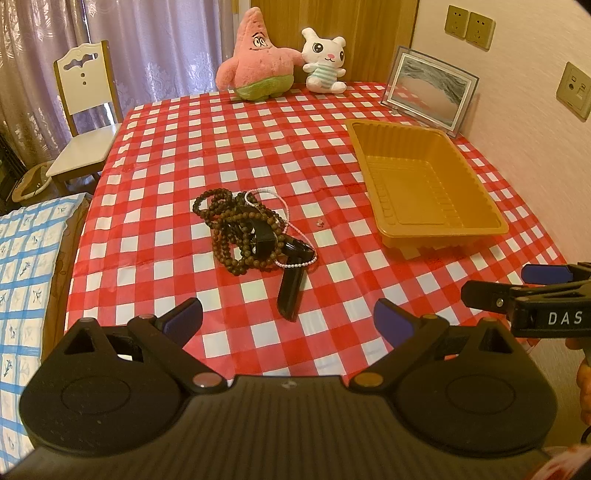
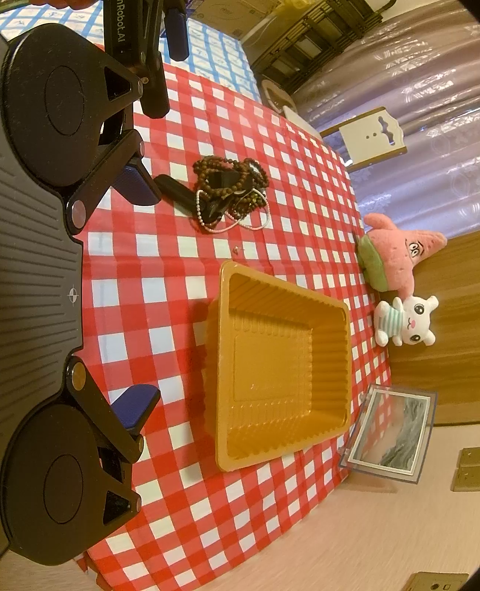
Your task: Organize jewelry
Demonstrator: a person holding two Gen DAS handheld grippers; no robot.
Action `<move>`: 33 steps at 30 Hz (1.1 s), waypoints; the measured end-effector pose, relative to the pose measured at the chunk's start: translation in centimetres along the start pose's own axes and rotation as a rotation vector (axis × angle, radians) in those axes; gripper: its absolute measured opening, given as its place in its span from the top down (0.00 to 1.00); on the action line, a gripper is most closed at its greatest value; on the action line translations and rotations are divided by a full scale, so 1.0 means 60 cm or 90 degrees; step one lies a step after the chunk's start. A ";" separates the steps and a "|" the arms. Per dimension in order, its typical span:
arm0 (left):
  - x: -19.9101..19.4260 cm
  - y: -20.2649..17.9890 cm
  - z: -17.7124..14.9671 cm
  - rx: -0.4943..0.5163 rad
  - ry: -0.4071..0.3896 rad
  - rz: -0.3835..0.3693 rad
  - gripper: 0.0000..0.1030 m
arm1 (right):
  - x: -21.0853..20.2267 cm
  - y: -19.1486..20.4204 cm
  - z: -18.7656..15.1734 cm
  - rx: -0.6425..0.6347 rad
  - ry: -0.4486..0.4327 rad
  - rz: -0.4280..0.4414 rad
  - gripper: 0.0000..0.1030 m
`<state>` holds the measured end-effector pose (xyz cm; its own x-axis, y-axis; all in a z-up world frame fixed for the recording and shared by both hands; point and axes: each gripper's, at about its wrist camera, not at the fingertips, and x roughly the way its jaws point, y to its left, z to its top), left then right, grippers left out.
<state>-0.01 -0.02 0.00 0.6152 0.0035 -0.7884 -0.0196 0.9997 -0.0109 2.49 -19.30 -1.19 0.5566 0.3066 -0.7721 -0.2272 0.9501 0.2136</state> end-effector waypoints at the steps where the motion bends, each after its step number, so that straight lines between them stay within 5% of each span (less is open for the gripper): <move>1: 0.000 0.000 0.000 0.000 0.000 0.000 0.04 | 0.000 0.000 -0.002 0.000 0.000 0.000 0.00; 33: 0.002 -0.007 0.001 -0.001 0.004 -0.002 0.04 | 0.006 -0.002 0.007 0.000 0.001 0.002 0.00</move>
<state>0.16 -0.41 -0.06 0.6102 0.0006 -0.7922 -0.0197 0.9997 -0.0144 3.09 -19.29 -1.26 0.5547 0.3088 -0.7726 -0.2285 0.9494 0.2154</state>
